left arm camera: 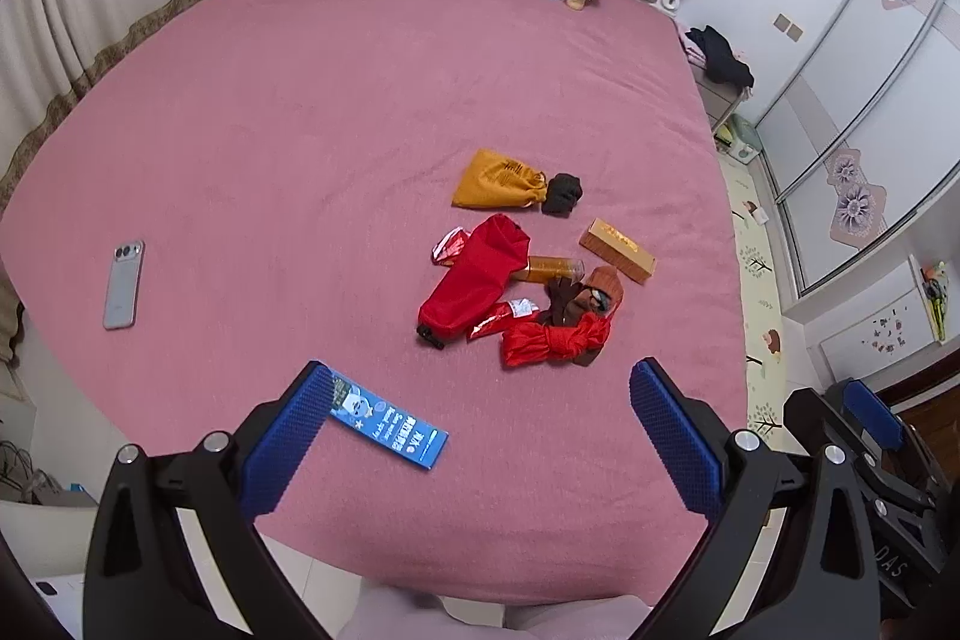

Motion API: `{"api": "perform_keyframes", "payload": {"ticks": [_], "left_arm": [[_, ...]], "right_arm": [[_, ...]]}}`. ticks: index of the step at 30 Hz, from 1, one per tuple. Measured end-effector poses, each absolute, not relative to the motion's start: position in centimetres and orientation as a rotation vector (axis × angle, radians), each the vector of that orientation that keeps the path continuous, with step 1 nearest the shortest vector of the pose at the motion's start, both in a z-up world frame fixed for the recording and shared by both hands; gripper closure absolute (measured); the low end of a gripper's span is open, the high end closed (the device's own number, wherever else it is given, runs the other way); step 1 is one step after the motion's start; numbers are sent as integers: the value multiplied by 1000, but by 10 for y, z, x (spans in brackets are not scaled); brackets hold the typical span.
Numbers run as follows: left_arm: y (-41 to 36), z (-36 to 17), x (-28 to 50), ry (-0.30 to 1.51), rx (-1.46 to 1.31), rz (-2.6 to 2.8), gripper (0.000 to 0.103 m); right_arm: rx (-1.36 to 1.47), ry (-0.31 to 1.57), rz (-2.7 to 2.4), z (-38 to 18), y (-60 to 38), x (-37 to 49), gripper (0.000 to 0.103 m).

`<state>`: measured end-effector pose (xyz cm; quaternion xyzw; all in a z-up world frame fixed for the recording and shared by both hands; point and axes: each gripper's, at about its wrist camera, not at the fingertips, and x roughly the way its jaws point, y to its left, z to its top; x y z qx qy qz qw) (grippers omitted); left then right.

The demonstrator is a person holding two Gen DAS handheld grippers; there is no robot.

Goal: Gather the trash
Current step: 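Move both tools toward the blue nasal spray box on the bed, then grasp the blue nasal spray box with the left tool while the right tool grasps the red cloth bag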

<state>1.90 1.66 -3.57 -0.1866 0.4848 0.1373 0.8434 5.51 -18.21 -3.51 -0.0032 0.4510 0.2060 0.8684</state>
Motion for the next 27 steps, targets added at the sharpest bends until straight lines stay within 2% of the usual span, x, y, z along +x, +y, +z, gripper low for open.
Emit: {"api": "perform_keyframes", "payload": {"ticks": [14,27], "left_arm": [[37,-68,20,1097,-532,350,4],[75,-170,17,1210,-775,491,4]], "right_arm": [[-35,1007,519,-59,-163,70,9],[-120,1095,605,-123,-130,97,9]]}}
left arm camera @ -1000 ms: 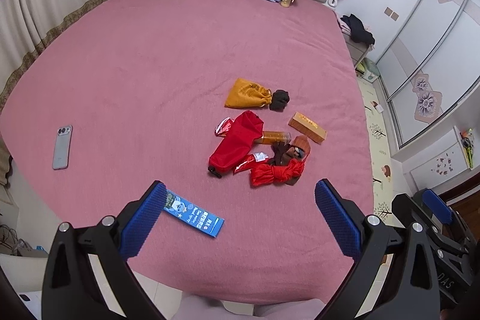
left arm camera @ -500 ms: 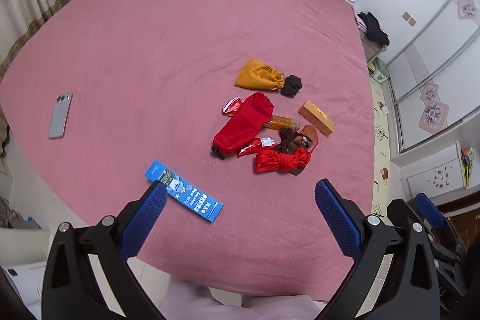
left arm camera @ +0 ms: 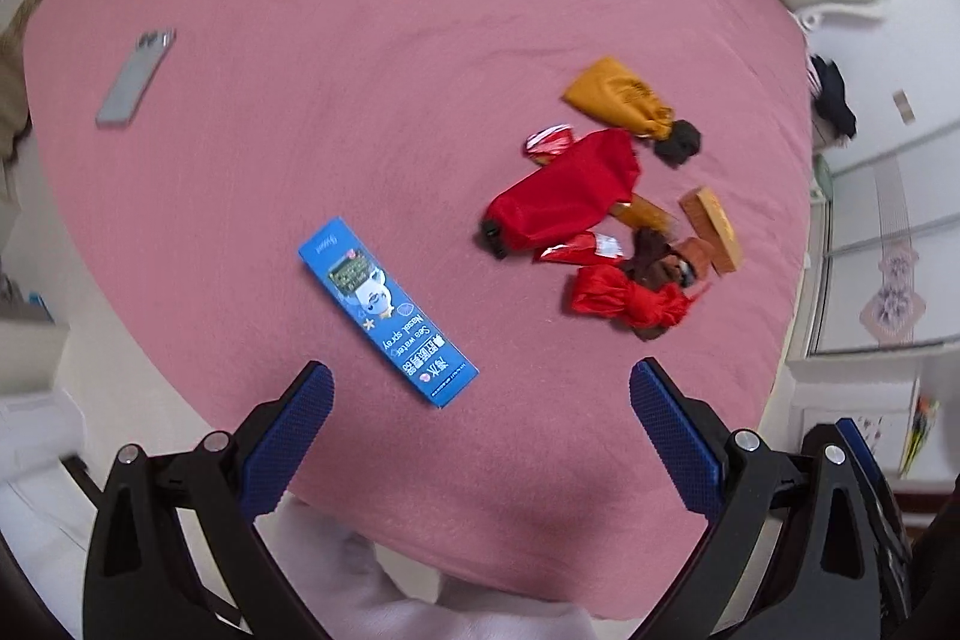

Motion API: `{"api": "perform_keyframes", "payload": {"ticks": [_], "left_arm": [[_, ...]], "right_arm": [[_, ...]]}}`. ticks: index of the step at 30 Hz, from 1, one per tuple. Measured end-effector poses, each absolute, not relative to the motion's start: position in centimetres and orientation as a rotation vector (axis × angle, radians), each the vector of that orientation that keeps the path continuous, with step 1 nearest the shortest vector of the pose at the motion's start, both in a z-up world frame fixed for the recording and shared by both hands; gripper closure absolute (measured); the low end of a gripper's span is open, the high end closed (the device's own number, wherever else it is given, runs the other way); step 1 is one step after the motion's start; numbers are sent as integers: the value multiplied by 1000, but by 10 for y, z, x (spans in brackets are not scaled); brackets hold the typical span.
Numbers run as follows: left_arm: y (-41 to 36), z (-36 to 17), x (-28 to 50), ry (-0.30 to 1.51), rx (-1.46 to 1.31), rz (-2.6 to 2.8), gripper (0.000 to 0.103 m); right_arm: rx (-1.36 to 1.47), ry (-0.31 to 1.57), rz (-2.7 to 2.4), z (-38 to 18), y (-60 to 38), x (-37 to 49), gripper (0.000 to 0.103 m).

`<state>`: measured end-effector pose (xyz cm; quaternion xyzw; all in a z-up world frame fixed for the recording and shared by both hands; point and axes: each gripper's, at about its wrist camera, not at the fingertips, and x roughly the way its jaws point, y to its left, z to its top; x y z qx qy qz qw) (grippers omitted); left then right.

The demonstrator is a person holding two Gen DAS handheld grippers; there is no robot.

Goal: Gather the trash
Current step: 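Grasp the blue nasal spray box with the left tool while the right tool grasps the red cloth bag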

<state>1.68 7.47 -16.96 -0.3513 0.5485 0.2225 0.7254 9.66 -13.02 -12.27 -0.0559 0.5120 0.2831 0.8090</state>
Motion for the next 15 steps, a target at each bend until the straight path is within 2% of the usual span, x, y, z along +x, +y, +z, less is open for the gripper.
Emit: {"api": "perform_keyframes", "payload": {"ticks": [15], "left_arm": [[110,-311,22,1294,-927,658,4]], "right_arm": [[-156,1178,671,-220,-86,139,9]]}}
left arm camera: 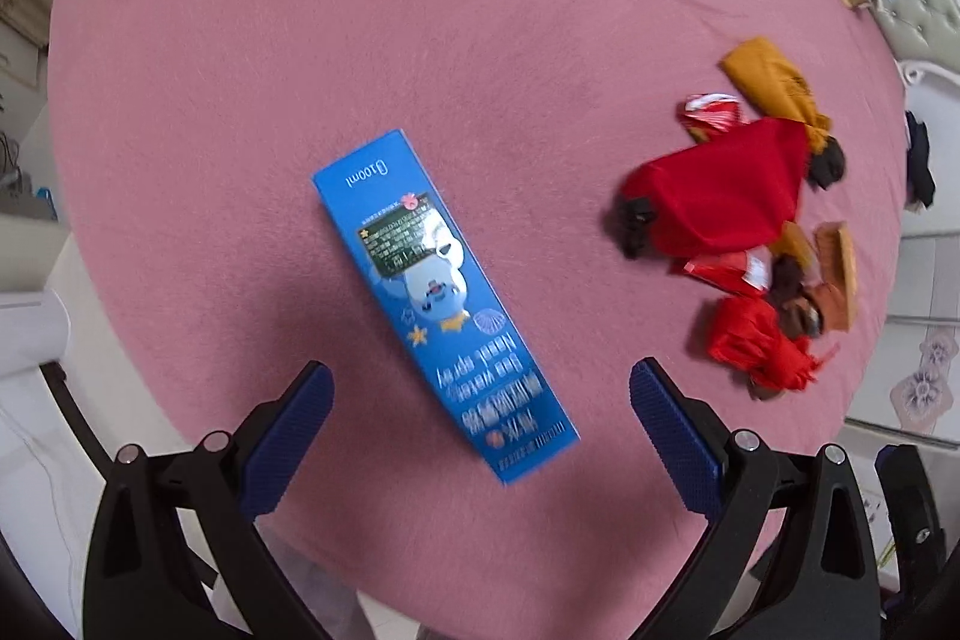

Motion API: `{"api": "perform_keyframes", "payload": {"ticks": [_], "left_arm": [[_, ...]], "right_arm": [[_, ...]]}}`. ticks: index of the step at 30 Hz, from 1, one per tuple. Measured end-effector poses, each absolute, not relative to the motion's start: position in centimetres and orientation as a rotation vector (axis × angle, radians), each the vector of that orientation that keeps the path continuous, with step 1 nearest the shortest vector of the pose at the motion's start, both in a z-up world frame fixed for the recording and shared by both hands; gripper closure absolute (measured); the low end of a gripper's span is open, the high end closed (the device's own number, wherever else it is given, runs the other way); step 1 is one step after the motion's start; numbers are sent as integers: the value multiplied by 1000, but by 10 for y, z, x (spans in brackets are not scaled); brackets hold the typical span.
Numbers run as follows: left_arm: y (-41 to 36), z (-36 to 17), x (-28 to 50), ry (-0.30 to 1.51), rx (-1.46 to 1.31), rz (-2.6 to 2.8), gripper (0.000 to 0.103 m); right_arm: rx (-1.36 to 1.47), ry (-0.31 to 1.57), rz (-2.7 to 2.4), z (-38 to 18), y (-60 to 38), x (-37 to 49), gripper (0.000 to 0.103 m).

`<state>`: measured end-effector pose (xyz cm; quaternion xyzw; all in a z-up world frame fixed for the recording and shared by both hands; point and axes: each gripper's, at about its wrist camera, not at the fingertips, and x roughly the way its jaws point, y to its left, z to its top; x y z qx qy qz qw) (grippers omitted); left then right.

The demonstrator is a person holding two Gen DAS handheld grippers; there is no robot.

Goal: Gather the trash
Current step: 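Grasp the blue nasal spray box with the left tool while the right tool grasps the red cloth bag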

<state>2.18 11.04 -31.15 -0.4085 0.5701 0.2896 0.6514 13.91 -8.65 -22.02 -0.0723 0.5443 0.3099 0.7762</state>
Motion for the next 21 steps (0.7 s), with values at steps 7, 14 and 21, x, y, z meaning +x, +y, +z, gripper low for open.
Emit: {"api": "perform_keyframes", "payload": {"ticks": [7,14,21], "left_arm": [[122,-366,31,1322,-1003,671,7],[132,-398,41,1389,-1042,685,44],[151,-396,64,1309,-1018,626,54]], "right_arm": [[-132,1200,643,-252,-71,166,9],[-100,1232,636,-273,-52,182,10],[-66,1281,644,-292,-30,200,19]]}}
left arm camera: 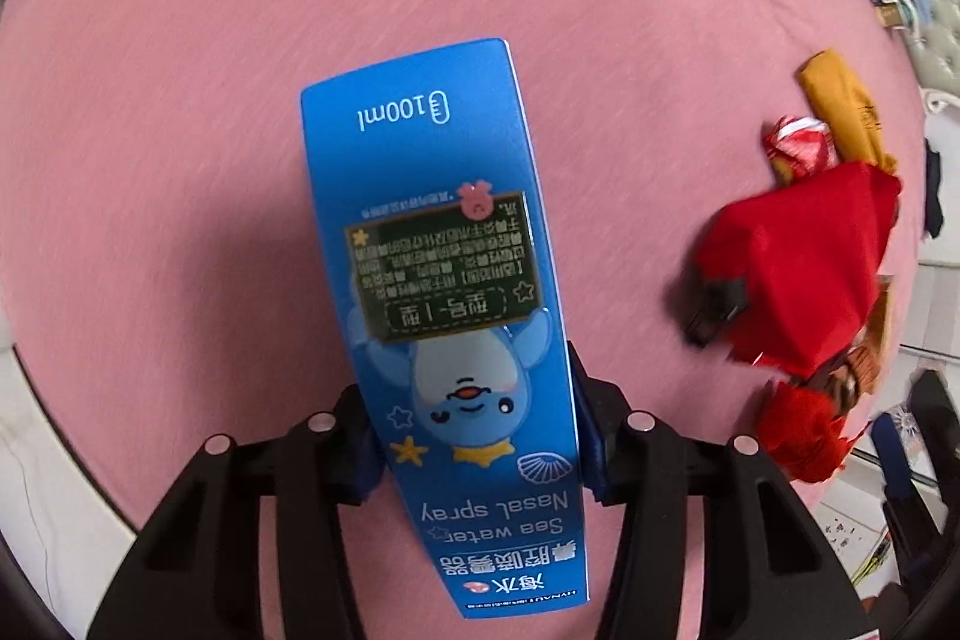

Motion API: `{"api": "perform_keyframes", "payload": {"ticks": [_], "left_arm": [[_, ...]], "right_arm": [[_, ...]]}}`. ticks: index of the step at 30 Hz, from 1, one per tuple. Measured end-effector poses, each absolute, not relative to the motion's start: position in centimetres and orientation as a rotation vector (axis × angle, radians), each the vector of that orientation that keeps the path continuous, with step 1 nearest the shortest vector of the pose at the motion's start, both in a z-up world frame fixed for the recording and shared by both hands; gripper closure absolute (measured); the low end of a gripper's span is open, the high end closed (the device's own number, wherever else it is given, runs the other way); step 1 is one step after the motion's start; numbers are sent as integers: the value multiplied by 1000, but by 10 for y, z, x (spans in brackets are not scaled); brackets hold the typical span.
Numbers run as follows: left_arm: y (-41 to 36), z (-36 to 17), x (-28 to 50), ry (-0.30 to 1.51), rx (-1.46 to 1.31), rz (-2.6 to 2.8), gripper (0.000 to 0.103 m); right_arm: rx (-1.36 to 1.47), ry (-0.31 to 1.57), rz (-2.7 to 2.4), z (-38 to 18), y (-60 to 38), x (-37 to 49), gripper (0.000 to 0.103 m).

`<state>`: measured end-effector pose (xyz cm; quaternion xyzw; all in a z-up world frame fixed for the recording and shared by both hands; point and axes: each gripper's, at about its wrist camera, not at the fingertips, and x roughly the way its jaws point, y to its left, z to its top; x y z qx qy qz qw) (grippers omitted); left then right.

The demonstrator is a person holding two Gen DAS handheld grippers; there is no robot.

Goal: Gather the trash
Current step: 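Grasp the blue nasal spray box with the left tool while the right tool grasps the red cloth bag, then carry both items to the yellow bin and open both tools to drop them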

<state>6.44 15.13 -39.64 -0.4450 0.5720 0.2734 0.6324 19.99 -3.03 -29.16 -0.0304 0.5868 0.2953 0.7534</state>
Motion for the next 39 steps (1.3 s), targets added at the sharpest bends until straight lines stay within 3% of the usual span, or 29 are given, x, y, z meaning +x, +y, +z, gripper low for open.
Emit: {"api": "perform_keyframes", "payload": {"ticks": [6,9,11,16,26,39], "left_arm": [[177,-391,97,1231,-1005,559,54],[192,-388,114,1207,-1002,537,54],[196,-385,121,1200,-1001,525,54],[198,-370,130,1186,-993,488,54],[139,-306,117,1211,-928,328,54],[-60,-245,170,1309,-720,-30,54]], "right_arm": [[-22,1337,604,-317,-12,226,27],[20,1396,595,-332,-5,240,43],[49,1445,589,-342,-2,247,73],[111,1434,638,-337,-11,247,95],[134,1334,688,-269,-89,228,98],[327,1258,445,-201,-313,195,98]]}}
